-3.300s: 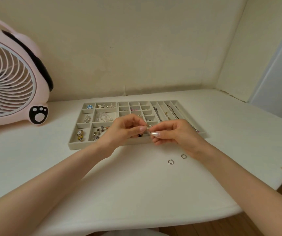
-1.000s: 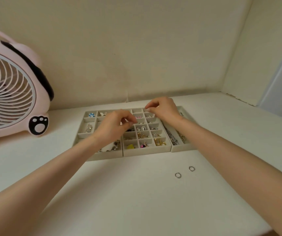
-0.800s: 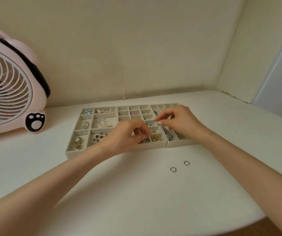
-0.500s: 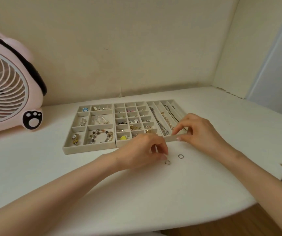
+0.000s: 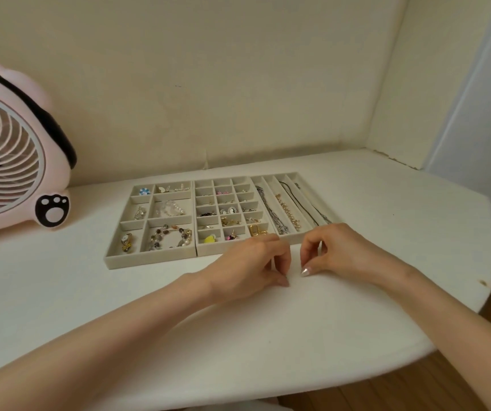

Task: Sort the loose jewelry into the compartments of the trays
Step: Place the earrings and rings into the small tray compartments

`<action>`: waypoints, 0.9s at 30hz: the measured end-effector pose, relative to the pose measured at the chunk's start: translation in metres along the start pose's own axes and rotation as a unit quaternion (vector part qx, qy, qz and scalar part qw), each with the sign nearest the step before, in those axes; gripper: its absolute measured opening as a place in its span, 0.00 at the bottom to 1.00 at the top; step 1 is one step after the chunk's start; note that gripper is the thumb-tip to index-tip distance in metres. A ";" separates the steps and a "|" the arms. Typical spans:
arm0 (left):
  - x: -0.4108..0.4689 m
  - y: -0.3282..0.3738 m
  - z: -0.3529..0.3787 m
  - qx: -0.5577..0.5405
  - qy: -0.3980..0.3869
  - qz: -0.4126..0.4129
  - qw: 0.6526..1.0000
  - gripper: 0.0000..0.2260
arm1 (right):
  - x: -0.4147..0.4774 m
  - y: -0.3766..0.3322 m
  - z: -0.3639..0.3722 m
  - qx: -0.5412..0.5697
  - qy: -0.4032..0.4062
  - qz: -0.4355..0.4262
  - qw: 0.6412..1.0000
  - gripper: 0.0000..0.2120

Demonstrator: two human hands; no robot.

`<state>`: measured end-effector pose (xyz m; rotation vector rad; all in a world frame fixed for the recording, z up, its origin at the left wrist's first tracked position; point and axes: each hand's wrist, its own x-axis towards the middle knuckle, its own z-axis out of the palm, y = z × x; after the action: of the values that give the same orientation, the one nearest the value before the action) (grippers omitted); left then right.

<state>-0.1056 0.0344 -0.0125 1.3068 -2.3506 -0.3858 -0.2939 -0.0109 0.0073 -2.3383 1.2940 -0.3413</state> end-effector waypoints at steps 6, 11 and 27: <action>0.009 -0.036 -0.052 0.005 0.114 -0.092 0.989 0.05 | 0.005 -0.006 0.002 0.050 0.016 -0.009 0.999 0.09; 0.035 -0.100 -0.105 0.046 0.210 -0.220 0.951 0.06 | 0.017 -0.021 -0.004 0.186 0.067 -0.039 0.979 0.09; 0.065 -0.169 -0.106 0.095 0.198 -0.308 0.926 0.07 | 0.146 -0.061 0.000 0.216 0.153 -0.042 0.963 0.02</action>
<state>0.0397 -0.1127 0.0214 1.9986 -1.6380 -0.0547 -0.1711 -0.1058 0.0374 -2.0193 1.1129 -0.9437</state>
